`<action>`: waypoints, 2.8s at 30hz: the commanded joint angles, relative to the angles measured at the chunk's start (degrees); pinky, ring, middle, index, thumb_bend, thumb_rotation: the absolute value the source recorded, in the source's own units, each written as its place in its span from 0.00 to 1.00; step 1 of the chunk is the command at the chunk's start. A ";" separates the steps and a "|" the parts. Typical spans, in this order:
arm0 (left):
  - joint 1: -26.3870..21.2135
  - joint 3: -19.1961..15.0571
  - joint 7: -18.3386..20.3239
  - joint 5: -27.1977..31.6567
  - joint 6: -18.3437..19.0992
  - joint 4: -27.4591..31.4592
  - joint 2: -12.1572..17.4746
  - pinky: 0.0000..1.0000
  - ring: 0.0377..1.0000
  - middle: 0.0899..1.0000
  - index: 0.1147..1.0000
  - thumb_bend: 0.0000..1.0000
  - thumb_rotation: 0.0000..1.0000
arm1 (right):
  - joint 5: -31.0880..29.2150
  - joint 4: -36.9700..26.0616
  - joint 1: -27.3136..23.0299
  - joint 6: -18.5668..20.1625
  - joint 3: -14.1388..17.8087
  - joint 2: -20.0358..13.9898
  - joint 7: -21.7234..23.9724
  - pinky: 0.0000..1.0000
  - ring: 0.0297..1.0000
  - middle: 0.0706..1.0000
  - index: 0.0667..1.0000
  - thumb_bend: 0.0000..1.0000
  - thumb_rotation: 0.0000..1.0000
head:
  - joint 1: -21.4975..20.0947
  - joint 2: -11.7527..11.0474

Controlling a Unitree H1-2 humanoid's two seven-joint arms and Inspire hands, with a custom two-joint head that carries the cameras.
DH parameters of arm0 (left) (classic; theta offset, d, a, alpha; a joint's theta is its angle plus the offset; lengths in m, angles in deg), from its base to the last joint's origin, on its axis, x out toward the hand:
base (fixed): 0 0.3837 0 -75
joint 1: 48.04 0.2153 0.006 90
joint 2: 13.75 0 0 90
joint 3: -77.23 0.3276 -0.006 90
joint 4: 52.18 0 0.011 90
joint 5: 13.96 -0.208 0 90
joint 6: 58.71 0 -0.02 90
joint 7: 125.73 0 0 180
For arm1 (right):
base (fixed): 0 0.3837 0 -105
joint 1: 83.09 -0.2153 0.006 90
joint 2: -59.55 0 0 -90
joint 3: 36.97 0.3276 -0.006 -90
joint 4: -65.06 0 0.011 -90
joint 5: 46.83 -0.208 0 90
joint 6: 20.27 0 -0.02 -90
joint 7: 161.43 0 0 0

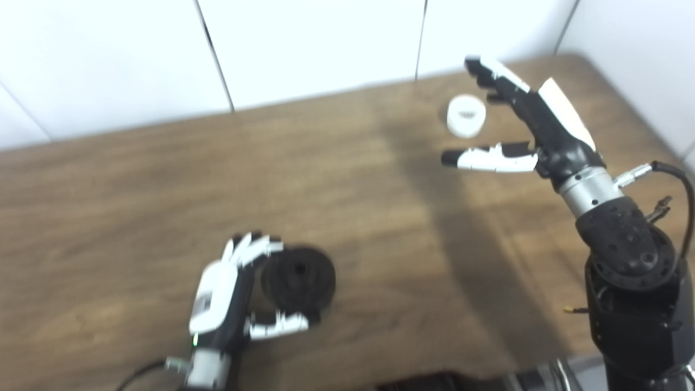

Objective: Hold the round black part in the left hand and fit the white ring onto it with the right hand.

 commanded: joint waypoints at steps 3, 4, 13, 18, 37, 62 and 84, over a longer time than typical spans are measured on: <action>2.64 -0.54 -0.37 -0.50 0.40 -5.03 1.90 1.00 0.93 0.81 0.42 0.52 0.06 | 4.82 3.84 -5.27 -0.28 0.08 -2.22 2.78 0.89 0.94 0.90 0.88 0.91 0.28 | -0.62 -0.78; 2.69 -0.52 -0.53 -0.52 0.28 -5.22 1.97 1.00 0.93 0.81 0.42 0.52 0.06 | 5.34 5.50 -6.29 -0.28 -0.37 -3.10 2.82 0.91 0.96 0.91 0.88 0.91 0.28 | -0.85 -1.46; 2.97 -0.71 -1.62 -0.41 -0.81 -6.68 1.94 1.00 0.93 0.81 0.42 0.52 0.06 | 7.63 16.25 -12.44 -0.30 -3.98 -7.76 0.81 0.92 1.00 0.94 0.89 0.94 0.31 | -2.09 -3.12; 2.97 -0.89 -2.48 -0.83 -1.55 -7.66 1.86 1.00 0.92 0.80 0.42 0.52 0.06 | 8.04 21.47 -15.34 -0.32 -5.04 -9.09 -0.13 0.91 1.00 0.93 0.89 0.94 0.29 | -3.64 -4.04; 2.76 -1.18 -3.58 -0.65 -3.50 -9.60 1.80 1.00 0.91 0.80 0.42 0.52 0.06 | 14.87 38.41 -23.71 -0.27 -7.74 -9.56 2.34 0.90 0.98 0.95 0.90 0.94 0.25 | -4.23 -4.13; 4.58 -0.56 -3.14 -2.25 -2.32 -8.01 0.40 1.00 0.92 0.82 0.42 0.52 0.07 | 19.67 53.71 -28.13 -0.29 -11.91 -11.57 3.20 0.81 0.95 0.92 0.81 0.93 0.25 | -0.15 0.15; 4.77 -0.94 -2.65 -3.08 -2.06 -6.72 -0.63 1.00 0.92 0.81 0.42 0.52 0.07 | 10.86 55.94 -28.20 -1.86 -16.28 -13.19 -12.28 0.83 0.89 0.84 0.61 0.89 0.16 | 0.87 0.47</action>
